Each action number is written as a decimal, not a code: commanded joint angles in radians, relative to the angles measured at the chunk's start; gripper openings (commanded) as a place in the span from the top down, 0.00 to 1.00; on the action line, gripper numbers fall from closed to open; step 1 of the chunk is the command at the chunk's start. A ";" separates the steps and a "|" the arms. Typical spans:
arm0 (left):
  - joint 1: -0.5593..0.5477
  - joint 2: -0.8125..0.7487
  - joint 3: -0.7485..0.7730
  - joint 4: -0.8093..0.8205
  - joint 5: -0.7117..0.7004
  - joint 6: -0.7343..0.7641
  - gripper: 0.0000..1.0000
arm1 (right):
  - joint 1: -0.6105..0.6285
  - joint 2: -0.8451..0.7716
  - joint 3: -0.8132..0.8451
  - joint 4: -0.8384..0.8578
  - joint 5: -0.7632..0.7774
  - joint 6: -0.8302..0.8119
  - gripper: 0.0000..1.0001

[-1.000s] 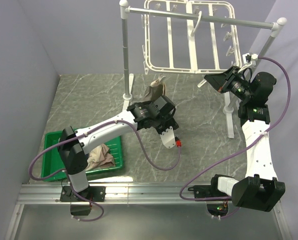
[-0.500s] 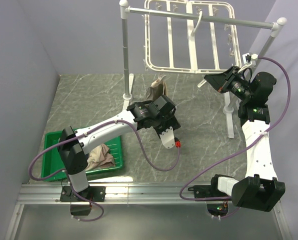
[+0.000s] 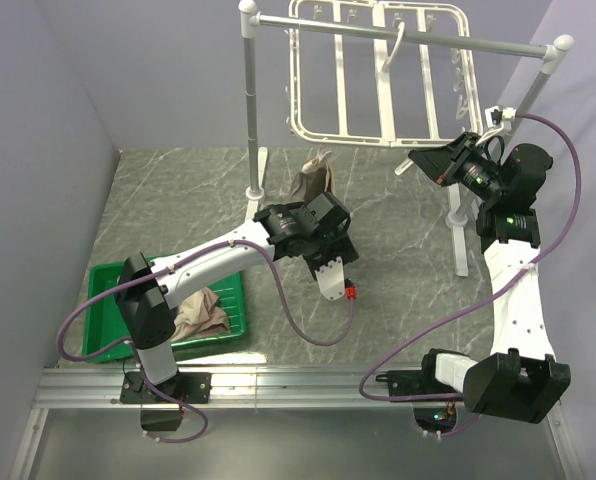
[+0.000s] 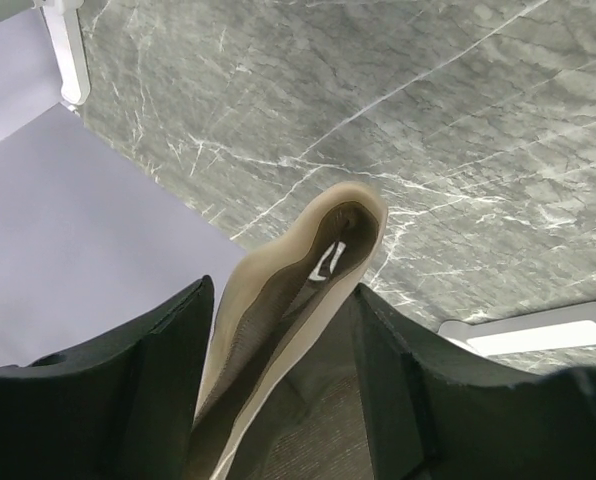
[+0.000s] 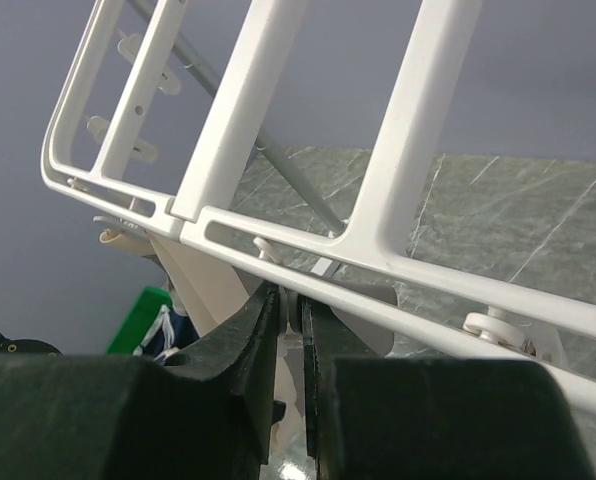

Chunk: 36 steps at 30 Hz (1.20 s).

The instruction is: Clip the underwear to the hanger

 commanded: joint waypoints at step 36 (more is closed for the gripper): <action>-0.005 0.005 0.012 -0.081 -0.035 0.070 0.86 | -0.005 -0.003 0.003 -0.062 -0.059 -0.007 1.00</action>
